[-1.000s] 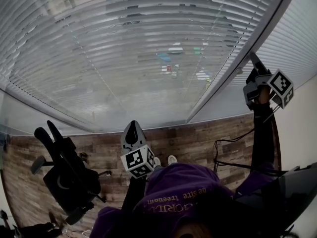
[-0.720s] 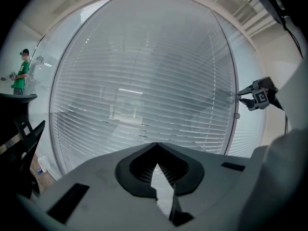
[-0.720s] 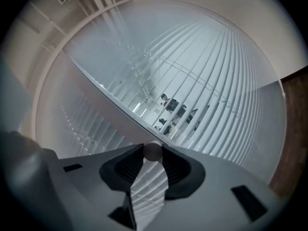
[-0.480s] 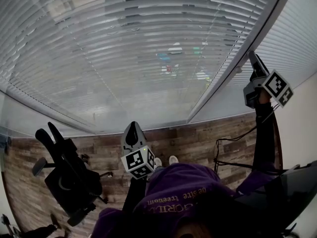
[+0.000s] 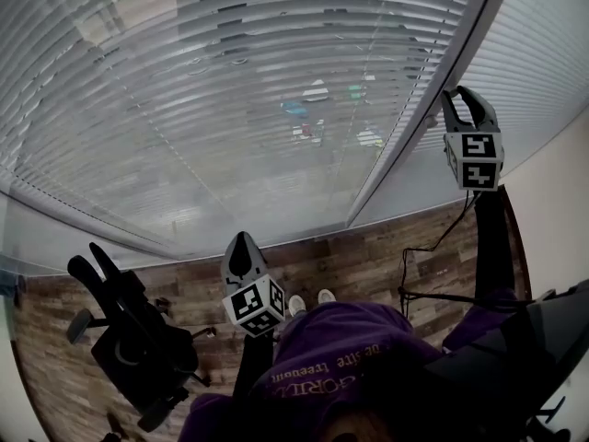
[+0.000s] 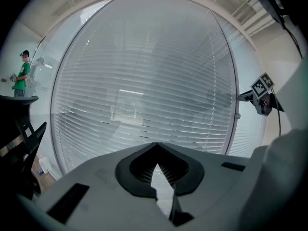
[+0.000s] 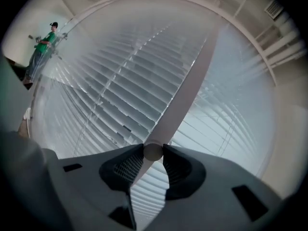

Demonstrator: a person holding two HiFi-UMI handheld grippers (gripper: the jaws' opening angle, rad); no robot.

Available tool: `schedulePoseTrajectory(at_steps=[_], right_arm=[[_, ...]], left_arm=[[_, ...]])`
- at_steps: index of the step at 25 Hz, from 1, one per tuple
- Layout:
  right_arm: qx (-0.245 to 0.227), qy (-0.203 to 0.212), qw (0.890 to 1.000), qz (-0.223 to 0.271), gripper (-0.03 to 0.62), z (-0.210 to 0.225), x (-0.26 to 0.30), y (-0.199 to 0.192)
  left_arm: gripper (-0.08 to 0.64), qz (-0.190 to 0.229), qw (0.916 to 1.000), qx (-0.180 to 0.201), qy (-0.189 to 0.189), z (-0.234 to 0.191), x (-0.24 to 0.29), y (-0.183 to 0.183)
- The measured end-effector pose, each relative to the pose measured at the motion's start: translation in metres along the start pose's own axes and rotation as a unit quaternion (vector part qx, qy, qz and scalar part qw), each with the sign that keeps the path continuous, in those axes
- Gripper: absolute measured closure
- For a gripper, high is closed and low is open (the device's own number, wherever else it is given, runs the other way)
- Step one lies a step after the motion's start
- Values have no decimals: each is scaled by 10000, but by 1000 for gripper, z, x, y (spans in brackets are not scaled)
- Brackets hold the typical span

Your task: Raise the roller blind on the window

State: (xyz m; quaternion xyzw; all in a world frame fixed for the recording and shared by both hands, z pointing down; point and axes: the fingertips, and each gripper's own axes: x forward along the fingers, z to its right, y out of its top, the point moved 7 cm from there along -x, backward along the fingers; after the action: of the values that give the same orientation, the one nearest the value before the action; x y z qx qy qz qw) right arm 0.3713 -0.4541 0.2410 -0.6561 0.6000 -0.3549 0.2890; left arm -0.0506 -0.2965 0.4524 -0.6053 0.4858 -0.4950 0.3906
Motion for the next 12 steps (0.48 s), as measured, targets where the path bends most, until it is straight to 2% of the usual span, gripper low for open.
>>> schedulePoseTrajectory(at_steps=[2, 5, 10, 12], right_arm=[[-66, -12, 10000, 16, 469, 0, 1, 1], [139, -10, 9999, -64, 469, 5, 3, 2], [847, 12, 9963, -155, 469, 9, 5, 6], [1291, 121, 9914, -147, 469, 13, 7, 6]], left_arm=[[558, 6, 10000, 2, 24, -1, 0, 1], [558, 0, 10000, 19, 11, 1, 2, 4], [558, -18, 10000, -10, 14, 3, 2, 7], [558, -16, 10000, -19, 14, 5, 3, 9]])
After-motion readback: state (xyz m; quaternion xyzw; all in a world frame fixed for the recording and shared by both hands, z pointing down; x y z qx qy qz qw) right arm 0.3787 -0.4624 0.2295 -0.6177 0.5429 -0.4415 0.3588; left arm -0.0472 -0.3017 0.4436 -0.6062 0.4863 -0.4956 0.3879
